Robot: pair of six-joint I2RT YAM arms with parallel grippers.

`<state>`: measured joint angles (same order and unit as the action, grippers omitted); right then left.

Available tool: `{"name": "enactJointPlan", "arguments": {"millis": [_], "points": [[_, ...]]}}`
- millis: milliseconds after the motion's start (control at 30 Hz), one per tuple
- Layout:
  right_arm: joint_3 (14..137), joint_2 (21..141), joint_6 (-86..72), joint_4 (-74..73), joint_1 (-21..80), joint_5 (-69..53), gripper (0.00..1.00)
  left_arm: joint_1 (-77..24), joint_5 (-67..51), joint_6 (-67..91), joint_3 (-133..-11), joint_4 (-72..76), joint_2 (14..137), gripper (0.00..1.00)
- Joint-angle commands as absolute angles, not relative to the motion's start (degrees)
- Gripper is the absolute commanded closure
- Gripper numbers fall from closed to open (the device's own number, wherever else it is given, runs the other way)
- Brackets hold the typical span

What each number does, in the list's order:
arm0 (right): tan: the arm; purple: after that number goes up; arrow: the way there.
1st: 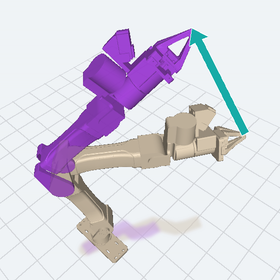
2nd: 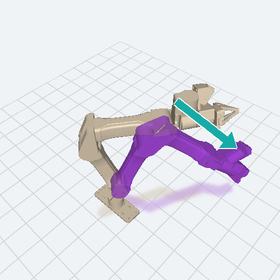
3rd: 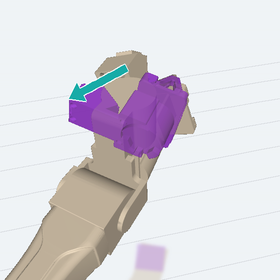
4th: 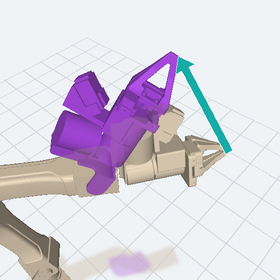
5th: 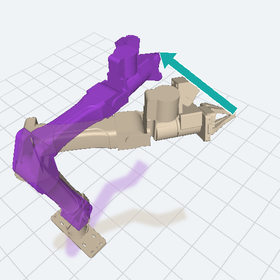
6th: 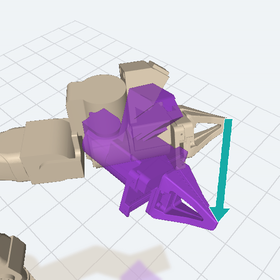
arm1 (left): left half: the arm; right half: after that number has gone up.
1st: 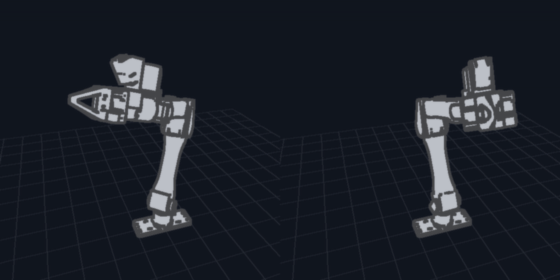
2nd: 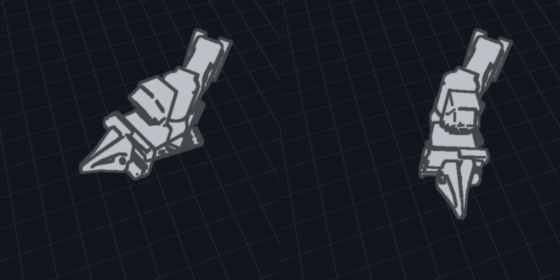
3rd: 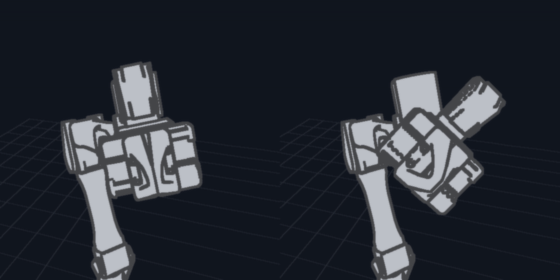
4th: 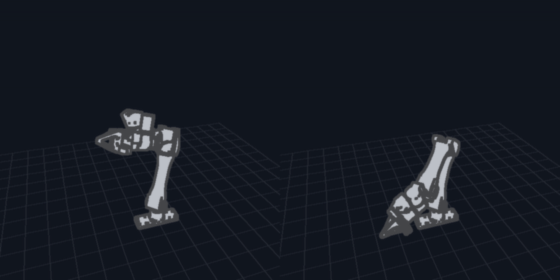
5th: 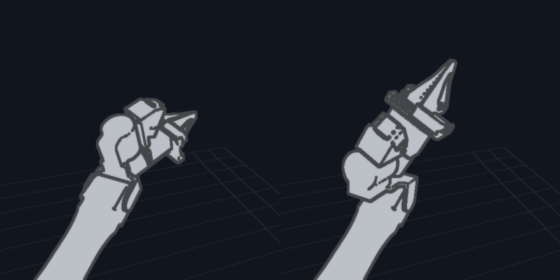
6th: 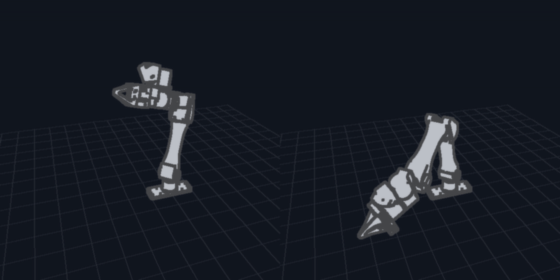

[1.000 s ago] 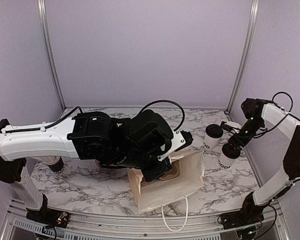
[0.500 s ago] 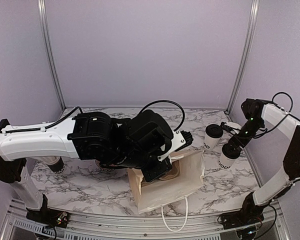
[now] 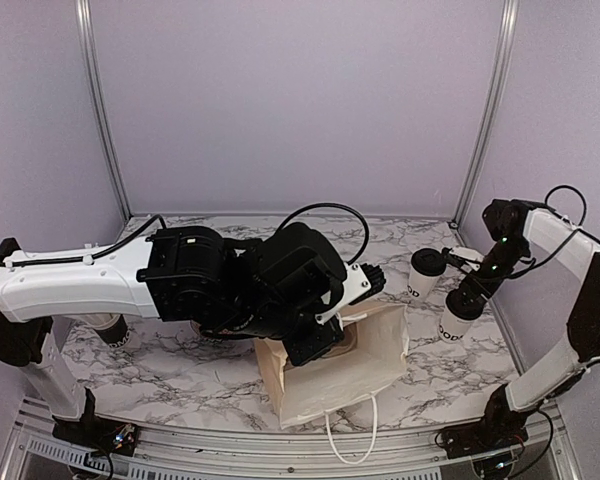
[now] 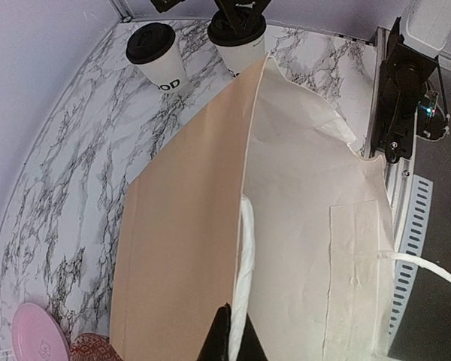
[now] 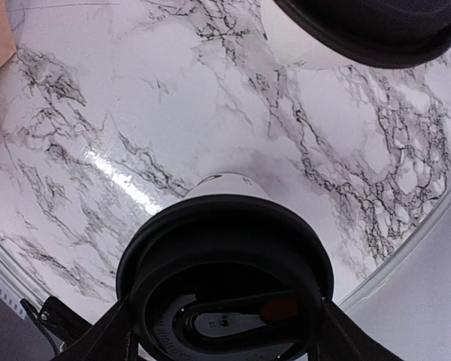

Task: Pack the takeout coffee

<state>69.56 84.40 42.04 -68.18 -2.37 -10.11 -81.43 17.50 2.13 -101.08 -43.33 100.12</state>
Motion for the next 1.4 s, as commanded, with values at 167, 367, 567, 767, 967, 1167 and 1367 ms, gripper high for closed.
{"name": "enactJointPlan", "arguments": {"millis": [167, 367, 567, 767, 967, 1167, 1367], "points": [[80.27, 70.83, 48.95, -77.54, 4.71, -25.10, 0.39, -80.14, 17.36, 1.10, -101.13, -42.60, 98.89, 1.00], [86.94, 63.37, 52.85, -78.63, 9.89, -31.44, 0.43, -79.67, 16.45, 1.41, -100.97, -42.61, 99.50, 1.00], [93.29, 57.09, 58.69, -78.65, 10.02, -40.20, 0.44, -79.54, 16.82, 2.37, -100.37, -42.53, 99.48, 1.00], [90.41, 49.31, 65.04, -78.71, 10.11, -46.40, 0.44, -78.58, 15.78, 3.07, -101.21, -42.52, 99.63, 1.00], [89.69, 46.74, 67.87, -78.75, 10.28, -50.24, 0.46, -77.71, 14.04, 4.57, -101.77, -42.48, 99.86, 1.00], [91.40, 49.95, 68.58, -78.70, 10.45, -57.65, 0.51, -76.83, 12.78, 4.65, -103.19, -42.52, 100.88, 1.00], [93.59, 60.21, 68.21, -78.64, 12.05, -60.72, 0.54, -74.62, 10.74, 5.03, -103.57, -42.51, 101.14, 1.00]]}}
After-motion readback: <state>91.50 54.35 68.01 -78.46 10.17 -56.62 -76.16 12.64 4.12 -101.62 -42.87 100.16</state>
